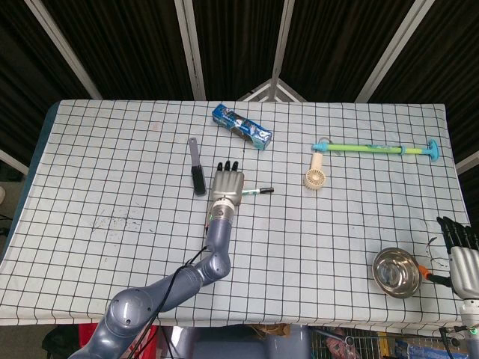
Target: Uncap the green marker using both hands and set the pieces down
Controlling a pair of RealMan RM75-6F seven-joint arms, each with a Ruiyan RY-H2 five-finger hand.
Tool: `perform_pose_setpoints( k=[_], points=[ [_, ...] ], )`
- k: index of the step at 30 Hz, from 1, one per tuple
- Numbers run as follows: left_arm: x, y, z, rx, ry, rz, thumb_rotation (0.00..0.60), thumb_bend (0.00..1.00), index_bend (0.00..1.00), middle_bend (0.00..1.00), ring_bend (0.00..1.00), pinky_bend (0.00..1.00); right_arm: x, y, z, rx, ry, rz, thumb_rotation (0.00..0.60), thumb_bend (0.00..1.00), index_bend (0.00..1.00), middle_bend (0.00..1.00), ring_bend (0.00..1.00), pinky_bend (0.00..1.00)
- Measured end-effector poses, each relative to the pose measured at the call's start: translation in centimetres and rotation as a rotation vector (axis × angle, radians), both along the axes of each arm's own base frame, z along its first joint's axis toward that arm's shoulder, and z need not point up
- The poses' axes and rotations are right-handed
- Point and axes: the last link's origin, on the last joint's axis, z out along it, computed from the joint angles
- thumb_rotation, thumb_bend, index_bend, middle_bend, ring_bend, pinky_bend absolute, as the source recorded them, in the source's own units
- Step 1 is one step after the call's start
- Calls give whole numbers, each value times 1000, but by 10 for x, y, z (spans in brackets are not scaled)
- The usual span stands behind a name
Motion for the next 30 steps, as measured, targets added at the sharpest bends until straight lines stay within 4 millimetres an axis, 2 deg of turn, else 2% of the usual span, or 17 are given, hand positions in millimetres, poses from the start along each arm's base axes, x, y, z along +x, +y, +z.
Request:
perform_pose_setpoints(
  k=[10,21,30],
  points=[
    [-1,-2,-2,-12,3,-7,600,535,487,65,0,0,0,0,-2,3,0,0,600,177,25,82,64,34],
    [-4,-5,-6,-32,33,-17,600,531,439,57,0,0,-2,0,-3,6,1,0,600,178,25,82,64,35],
    [-3,-8,-9,-42,45,-33,600,530,475,65,0,0,-4,1,-3,5,0,-5,600,178,25,82,64,35]
  ],
)
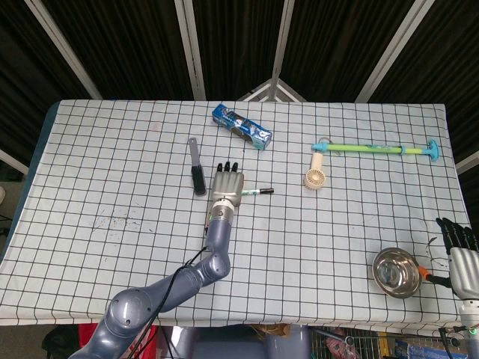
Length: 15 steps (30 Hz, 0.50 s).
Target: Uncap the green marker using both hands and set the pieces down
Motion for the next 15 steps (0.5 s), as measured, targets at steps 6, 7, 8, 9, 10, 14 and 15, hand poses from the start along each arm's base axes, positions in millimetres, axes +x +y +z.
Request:
perform_pose_setpoints(
  k=[6,7,8,9,10,14,15],
  points=[
    [0,-2,-2,-11,4,-8,600,530,522,88,0,0,-1,0,0,1,-1,-2,600,177,25,82,64,34],
    [0,-3,-3,-10,7,-10,600,530,525,89,0,0,-1,0,0,1,-1,-2,600,177,25,82,64,34],
    [1,-3,-3,-9,9,-11,600,531,529,91,0,0,-1,0,0,0,-1,-2,600,177,25,82,64,34],
    [1,-3,-3,-8,10,-11,600,532,532,93,0,0,-1,1,0,0,-1,-1,600,177,25,82,64,34],
    [1,-3,-3,-7,11,-10,600,534,536,97,0,0,-1,1,0,-1,-2,-1,600,177,25,82,64,34],
    [-2,-4,-3,-7,23,-6,600,552,564,123,0,0,-1,1,-1,1,-2,0,600,178,25,82,64,34],
    [-2,-4,-3,-6,23,-5,600,557,567,126,0,0,-1,2,-1,1,-1,0,600,178,25,82,64,35]
  ],
)
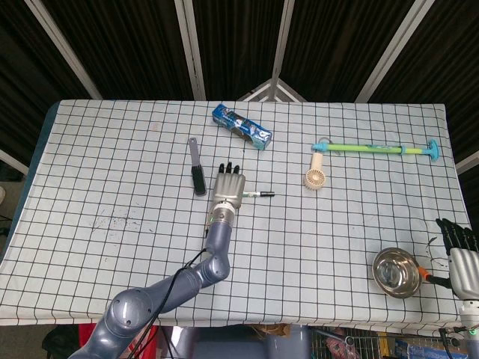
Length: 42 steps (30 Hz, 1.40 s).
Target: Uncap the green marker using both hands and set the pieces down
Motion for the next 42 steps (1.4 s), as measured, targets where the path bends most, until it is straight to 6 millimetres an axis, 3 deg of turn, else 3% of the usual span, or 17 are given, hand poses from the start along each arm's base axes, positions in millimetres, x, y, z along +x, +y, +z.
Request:
perform_pose_setpoints(
  k=[8,18,24,35,42],
  points=[
    [-2,4,6,45,-10,5,600,567,586,145,0,0,0,0,2,-3,3,0,600,178,25,82,64,33],
    [-1,7,37,143,-58,-2,600,567,595,156,0,0,10,-6,-2,4,3,22,600,177,25,82,64,35],
    [1,-4,70,160,-125,-22,600,567,600,160,0,0,23,-10,-1,0,0,47,600,178,25,82,63,34],
    [-13,-23,161,258,-165,-54,600,567,602,160,0,0,42,-16,4,-2,9,80,600,177,49,82,64,32],
    [-13,-37,191,278,-195,-62,600,567,601,161,0,0,58,-23,3,-4,-16,110,600,178,88,82,64,16]
  ],
)
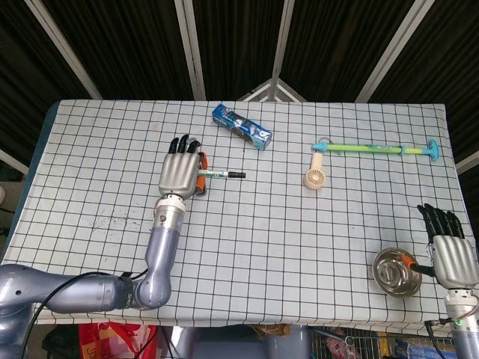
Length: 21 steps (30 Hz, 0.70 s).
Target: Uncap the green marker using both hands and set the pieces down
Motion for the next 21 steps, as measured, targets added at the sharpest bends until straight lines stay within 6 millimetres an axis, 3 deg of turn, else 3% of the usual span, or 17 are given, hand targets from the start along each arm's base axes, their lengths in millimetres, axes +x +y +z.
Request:
perform_pose_setpoints(
  k=[9,14,21],
  points=[
    [18,-14,13,-22,-19,-18,600,567,601,160,0,0,52,-21,3,12,-82,62,600,177,140,82,64,16],
    [29,-17,8,-34,-14,-24,600,567,601,160,0,0,98,-36,2,60,-159,105,600,177,192,82,65,16],
    [39,-18,-2,-48,-23,-36,600,566,601,161,0,0,152,-64,-4,87,-114,161,600,178,247,82,80,16]
  ],
)
